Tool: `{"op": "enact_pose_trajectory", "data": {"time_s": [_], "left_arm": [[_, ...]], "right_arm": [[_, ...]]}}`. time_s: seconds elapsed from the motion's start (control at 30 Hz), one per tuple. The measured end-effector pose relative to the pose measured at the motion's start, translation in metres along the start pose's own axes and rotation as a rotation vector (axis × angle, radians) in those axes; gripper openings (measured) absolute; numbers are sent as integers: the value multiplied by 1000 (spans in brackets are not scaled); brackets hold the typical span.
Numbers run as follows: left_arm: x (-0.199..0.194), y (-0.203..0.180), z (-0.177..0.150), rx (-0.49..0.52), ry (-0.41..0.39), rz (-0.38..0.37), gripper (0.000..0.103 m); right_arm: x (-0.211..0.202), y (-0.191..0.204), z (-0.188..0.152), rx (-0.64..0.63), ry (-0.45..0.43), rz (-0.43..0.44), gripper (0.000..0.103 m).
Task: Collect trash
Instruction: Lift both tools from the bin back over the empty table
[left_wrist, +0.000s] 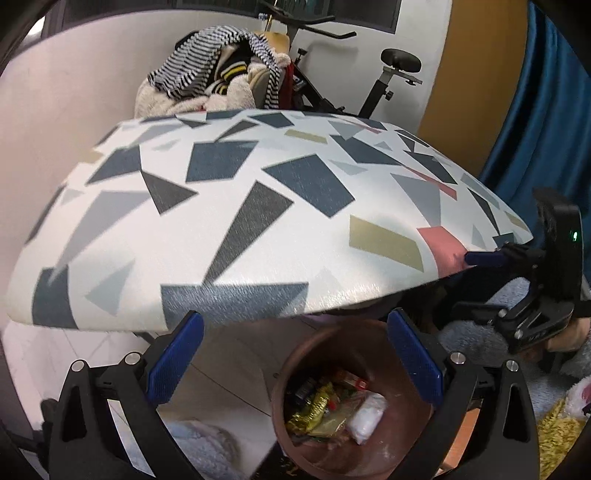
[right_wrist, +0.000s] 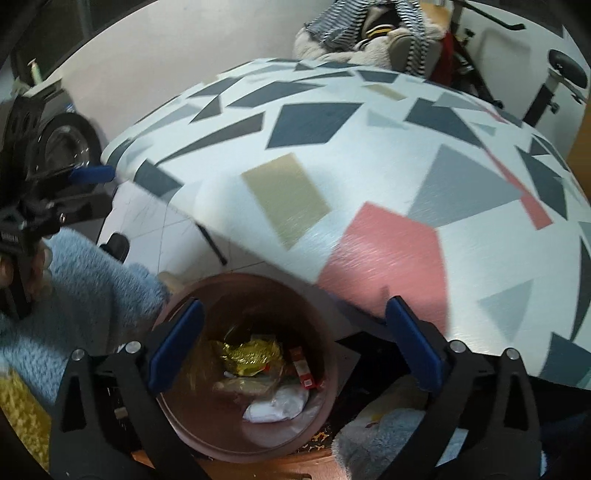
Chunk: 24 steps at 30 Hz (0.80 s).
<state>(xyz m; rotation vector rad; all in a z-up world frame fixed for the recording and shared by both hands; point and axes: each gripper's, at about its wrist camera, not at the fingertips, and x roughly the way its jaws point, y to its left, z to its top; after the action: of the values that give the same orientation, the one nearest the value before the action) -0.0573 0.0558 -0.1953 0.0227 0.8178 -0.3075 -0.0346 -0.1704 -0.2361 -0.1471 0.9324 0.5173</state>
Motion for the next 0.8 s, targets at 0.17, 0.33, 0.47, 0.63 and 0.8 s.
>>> {"op": "enact_pose_trajectory", "data": {"time_s": [0.17, 0.33, 0.47, 0.63, 0.8], "left_arm": [[-9, -5, 18, 30, -50, 44, 97], [-24, -14, 48, 37, -115, 89, 97], [-40, -20, 77, 38, -177, 100, 97], [-66, -28, 115, 22, -262, 161, 97], [-86, -31, 144, -7, -286, 165, 97]], "right_arm": [[-18, -15, 16, 28, -47, -42, 97], [-45, -27, 41, 44, -123, -87, 97], [-68, -32, 63, 44, -170, -118, 97], [-103, -37, 92, 56, -234, -150, 97], [-133, -41, 110, 72, -285, -163, 97]]}}
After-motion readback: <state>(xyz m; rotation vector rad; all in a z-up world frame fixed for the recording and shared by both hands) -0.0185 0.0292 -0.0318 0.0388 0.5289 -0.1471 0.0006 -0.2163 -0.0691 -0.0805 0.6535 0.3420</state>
